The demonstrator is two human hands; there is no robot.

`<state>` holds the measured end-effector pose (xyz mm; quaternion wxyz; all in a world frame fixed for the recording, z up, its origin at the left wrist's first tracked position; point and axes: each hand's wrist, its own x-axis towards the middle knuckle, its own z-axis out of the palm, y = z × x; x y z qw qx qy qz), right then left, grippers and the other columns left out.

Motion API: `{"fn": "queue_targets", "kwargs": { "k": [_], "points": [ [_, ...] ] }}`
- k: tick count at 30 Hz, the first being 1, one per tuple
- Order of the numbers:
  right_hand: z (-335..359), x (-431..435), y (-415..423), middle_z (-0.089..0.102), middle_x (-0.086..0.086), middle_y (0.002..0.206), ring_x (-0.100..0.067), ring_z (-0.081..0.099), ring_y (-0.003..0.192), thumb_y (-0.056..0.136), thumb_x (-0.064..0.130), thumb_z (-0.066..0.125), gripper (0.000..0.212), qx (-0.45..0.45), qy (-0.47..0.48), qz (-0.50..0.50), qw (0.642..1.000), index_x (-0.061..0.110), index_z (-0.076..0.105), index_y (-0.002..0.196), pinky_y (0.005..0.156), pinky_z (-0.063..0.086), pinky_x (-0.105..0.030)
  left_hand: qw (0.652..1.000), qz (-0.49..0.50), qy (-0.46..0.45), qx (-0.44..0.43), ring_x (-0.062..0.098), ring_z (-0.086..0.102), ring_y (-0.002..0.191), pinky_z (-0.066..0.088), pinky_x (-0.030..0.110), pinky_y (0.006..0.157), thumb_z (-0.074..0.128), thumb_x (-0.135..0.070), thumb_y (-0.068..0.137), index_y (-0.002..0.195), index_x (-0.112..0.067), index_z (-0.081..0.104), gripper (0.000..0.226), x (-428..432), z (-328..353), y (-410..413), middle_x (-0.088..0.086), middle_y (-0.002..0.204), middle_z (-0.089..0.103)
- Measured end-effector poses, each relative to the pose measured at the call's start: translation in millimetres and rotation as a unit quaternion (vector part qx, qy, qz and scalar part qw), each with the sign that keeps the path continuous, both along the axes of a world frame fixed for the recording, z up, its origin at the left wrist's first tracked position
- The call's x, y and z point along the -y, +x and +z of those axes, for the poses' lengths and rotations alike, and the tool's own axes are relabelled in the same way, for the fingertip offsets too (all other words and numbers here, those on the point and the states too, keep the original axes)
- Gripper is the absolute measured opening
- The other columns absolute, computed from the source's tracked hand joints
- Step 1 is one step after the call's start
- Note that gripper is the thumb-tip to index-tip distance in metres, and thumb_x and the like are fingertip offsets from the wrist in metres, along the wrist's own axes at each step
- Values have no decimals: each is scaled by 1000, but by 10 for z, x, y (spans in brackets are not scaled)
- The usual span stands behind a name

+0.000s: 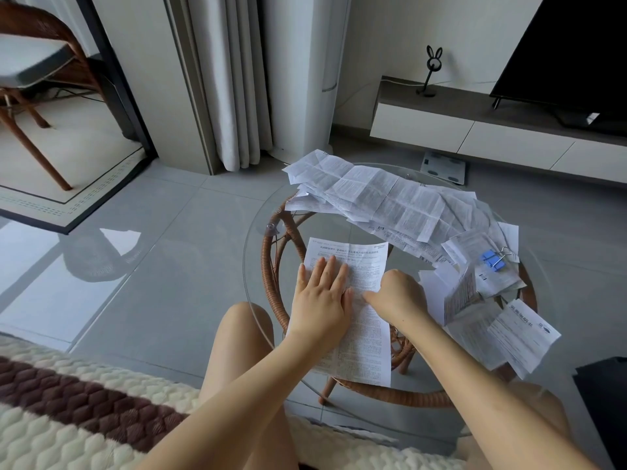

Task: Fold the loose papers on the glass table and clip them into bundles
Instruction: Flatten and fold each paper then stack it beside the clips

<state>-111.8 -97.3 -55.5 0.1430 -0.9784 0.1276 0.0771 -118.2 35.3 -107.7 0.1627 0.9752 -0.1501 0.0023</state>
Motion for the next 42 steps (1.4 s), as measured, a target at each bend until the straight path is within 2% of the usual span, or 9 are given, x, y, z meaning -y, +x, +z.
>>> {"fn": "queue_targets", "kwargs": {
  "k": [9, 11, 13, 15, 17, 23, 33, 37, 42],
  "points": [
    [42, -42, -37, 65, -12, 102, -29, 61, 94, 91, 28, 59, 23, 0, -5, -1, 1000, 7, 54, 85, 63, 36, -26, 1000, 3, 8, -7, 18, -13, 146, -20, 40, 114, -19, -51, 80, 152, -24, 7, 82, 3, 0, 27, 2, 160, -3],
    [50, -48, -30, 65, -14, 104, -30, 61, 96, 92, 27, 57, 24, -4, -10, -1, 1000, 7, 52, 78, 64, 36, -26, 1000, 1, 10, -7, 18, -14, 146, -20, 40, 114, -18, -51, 80, 152, -25, 6, 81, 3, -2, 47, 1, 160, -3],
    [61, -58, -28, 64, -14, 104, -31, 61, 96, 92, 25, 56, 34, -8, -21, 4, 1000, 11, 39, 66, 64, 36, -26, 1000, -2, 10, -7, 17, -14, 146, -19, 40, 115, -18, -52, 80, 152, -25, 6, 80, 2, -5, 58, 1, 160, -3],
    [69, -67, -30, 64, -14, 105, -30, 61, 96, 92, 23, 56, 28, -8, -24, 9, 1000, 10, 43, 71, 64, 36, -26, 1000, -3, 11, -7, 17, -14, 146, -19, 40, 115, -18, -52, 80, 152, -25, 6, 80, 1, -8, 58, 1, 160, -3],
    [79, -75, -29, 64, -14, 105, -29, 60, 93, 92, 21, 56, 24, -9, -25, 10, 1000, 8, 47, 74, 64, 36, -26, 1000, -5, 11, -6, 17, -14, 146, -19, 40, 115, -18, -52, 80, 152, -25, 6, 81, 1, -9, 59, 1, 160, -3],
    [86, -76, -24, 64, -14, 101, -26, 52, 79, 92, 18, 56, 37, -9, -29, 4, 1000, 12, 33, 63, 61, 35, -26, 1000, -12, 17, -2, 19, -12, 146, -17, 41, 116, -19, -52, 80, 152, -25, 7, 81, 7, -3, 77, 1, 160, -2],
    [32, -69, -36, 56, -11, 87, -23, 46, 74, 93, 20, 55, 43, 17, -28, 1, 999, 15, 27, 60, 61, 35, -26, 1000, -8, 10, 2, 18, -13, 146, -18, 40, 115, -16, -52, 82, 152, -26, 8, 79, 2, -20, 68, 1, 160, -1],
    [15, -80, -37, 62, -13, 89, -24, 51, 75, 93, 21, 55, 44, 29, -34, 0, 999, 15, 28, 60, 59, 36, -25, 1000, -7, 10, 1, 19, -12, 146, -17, 41, 116, -16, -52, 82, 152, -26, 9, 79, 1, -28, 72, 2, 160, 0],
    [6, -81, -33, 66, -15, 99, -29, 63, 91, 93, 21, 56, 43, 17, -36, -4, 999, 15, 29, 60, 61, 38, -26, 1000, -8, 15, 1, 19, -13, 146, -16, 42, 116, -17, -52, 81, 152, -25, 8, 80, 3, -23, 64, 2, 160, -1]
  ]
}}
